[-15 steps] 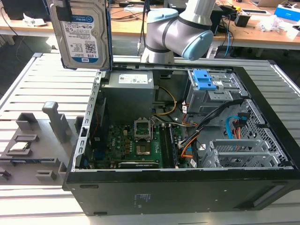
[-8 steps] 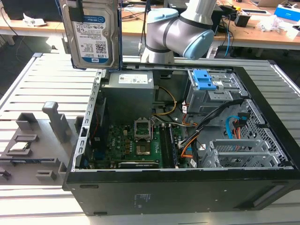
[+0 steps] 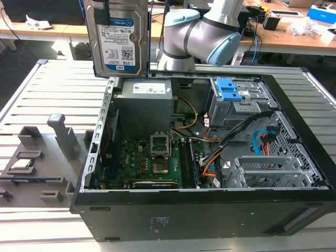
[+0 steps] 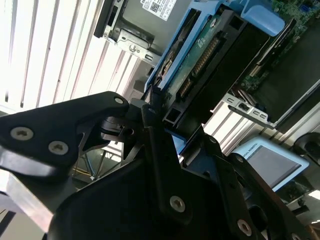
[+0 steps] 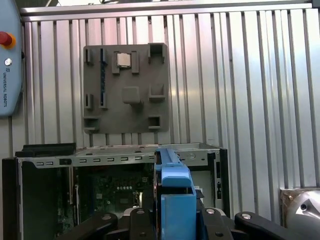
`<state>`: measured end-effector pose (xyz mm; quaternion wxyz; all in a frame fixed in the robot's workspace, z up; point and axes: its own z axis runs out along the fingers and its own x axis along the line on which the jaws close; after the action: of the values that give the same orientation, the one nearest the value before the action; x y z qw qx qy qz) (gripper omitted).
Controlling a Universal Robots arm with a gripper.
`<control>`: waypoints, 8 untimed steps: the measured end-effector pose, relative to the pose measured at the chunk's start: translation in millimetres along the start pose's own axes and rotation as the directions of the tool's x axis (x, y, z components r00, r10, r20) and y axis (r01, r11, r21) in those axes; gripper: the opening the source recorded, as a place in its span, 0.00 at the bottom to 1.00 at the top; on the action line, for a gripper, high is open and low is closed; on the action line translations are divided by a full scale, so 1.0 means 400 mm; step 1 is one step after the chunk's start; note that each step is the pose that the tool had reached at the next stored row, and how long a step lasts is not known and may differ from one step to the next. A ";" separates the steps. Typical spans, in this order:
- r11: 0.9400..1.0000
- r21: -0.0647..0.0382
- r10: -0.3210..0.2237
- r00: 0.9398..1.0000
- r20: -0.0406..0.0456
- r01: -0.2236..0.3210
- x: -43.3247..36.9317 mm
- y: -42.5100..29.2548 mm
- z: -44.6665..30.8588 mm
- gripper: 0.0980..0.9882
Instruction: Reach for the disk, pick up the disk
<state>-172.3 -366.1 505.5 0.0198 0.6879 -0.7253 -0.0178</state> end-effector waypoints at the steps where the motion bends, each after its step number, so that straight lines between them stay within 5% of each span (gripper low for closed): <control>1: 1.000 0.000 0.000 1.000 0.000 0.000 -0.001 -0.011 -0.001 0.30; 8: 1.000 -0.003 0.000 1.000 0.000 0.000 -0.004 -0.076 -0.004 0.30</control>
<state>-141.8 -365.9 505.5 0.0208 0.6879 -0.7253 -0.0188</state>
